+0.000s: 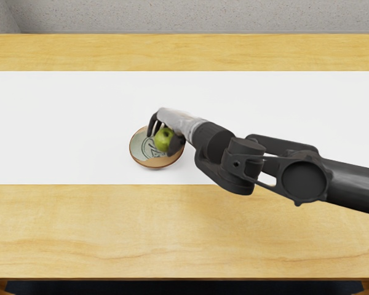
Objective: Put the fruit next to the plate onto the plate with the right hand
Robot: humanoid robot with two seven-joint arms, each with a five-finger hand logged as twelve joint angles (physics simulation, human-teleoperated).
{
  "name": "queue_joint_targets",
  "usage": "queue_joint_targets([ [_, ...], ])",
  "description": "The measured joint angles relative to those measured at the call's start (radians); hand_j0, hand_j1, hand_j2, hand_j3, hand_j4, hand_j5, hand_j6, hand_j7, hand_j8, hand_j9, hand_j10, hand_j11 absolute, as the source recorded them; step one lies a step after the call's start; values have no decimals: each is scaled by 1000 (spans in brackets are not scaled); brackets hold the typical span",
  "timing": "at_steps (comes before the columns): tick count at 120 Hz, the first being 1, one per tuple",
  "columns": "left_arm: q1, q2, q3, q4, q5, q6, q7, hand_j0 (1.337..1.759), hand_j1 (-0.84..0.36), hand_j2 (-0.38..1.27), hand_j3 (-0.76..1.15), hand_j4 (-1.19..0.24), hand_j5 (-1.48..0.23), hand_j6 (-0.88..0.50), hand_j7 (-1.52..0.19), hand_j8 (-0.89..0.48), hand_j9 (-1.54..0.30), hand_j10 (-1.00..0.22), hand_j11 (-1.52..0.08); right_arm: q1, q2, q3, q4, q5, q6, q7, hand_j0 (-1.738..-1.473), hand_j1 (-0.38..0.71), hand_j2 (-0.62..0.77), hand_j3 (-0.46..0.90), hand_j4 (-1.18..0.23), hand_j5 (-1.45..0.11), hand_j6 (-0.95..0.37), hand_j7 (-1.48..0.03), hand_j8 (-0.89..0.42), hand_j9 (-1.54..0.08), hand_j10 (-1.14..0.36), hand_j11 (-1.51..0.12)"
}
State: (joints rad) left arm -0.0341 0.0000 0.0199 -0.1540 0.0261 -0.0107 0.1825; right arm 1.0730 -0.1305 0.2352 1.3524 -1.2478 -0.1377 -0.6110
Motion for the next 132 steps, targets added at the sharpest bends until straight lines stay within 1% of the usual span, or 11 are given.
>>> queue_joint_targets([
  [27,-1,0,0,0,0,0,0,1658,349,0,0,0,0,0,0,0,0,0,0,-20,0,-2,-2,4,0,0,-1657,228,66,0,-545,-720,-475,-714,-444,-717,-548,-717],
  [37,0,0,0,0,0,0,0,1658,349,0,0,0,0,0,0,0,0,0,0,-32,1,9,-2,20,2,0,-1657,43,43,0,-370,-488,-324,-484,-303,-487,-372,-486],
  [46,0,0,0,0,0,0,0,1658,349,0,0,0,0,0,0,0,0,0,0,-35,1,16,0,34,6,0,-1657,-78,30,0,-257,-338,-225,-335,-210,-337,-258,-337],
  [57,0,0,0,0,0,0,0,1658,349,0,0,0,0,0,0,0,0,0,0,-33,-2,38,8,42,10,0,-1658,-176,20,0,-164,-216,-144,-214,-135,-215,-165,-215],
  [69,0,0,0,0,0,0,0,1658,349,0,0,0,0,0,0,0,0,0,0,-34,-29,88,38,80,40,0,-1658,-243,13,0,-101,-132,-89,-131,-83,-132,-102,-132],
  [77,0,0,0,0,0,0,0,1658,349,0,0,0,0,0,0,0,0,0,0,-48,-79,165,61,148,133,0,-1658,-273,9,0,-74,-96,-65,-95,-61,-95,-74,-95],
  [83,0,0,0,0,0,0,0,1658,349,0,0,0,0,0,0,0,0,0,0,-60,-137,240,73,249,254,0,-1658,-290,7,0,-58,-75,-52,-74,-48,-75,-58,-74],
  [94,0,0,0,0,0,0,0,1658,349,0,0,0,0,0,0,0,0,0,0,-74,-269,358,82,465,506,0,-1658,-311,5,0,-37,-48,-34,-47,-31,-48,-37,-48],
  [101,0,0,0,0,0,0,0,1658,349,0,0,0,0,0,0,0,0,0,0,-80,-379,420,82,612,610,0,-1658,-321,4,0,-28,-36,-26,-36,-24,-36,-28,-36],
  [118,-1,0,0,-1,-1,0,0,1658,349,0,0,0,0,0,0,0,0,0,0,-88,-619,482,64,922,713,0,-1658,-335,2,0,-14,-18,-13,-18,-12,-18,-14,-18],
  [132,0,0,0,-2,-1,0,0,1658,349,0,0,0,0,0,0,0,0,0,0,-103,-697,492,59,1033,737,0,-1658,-342,2,0,-8,-10,-8,-10,-7,-10,-8,-10],
])
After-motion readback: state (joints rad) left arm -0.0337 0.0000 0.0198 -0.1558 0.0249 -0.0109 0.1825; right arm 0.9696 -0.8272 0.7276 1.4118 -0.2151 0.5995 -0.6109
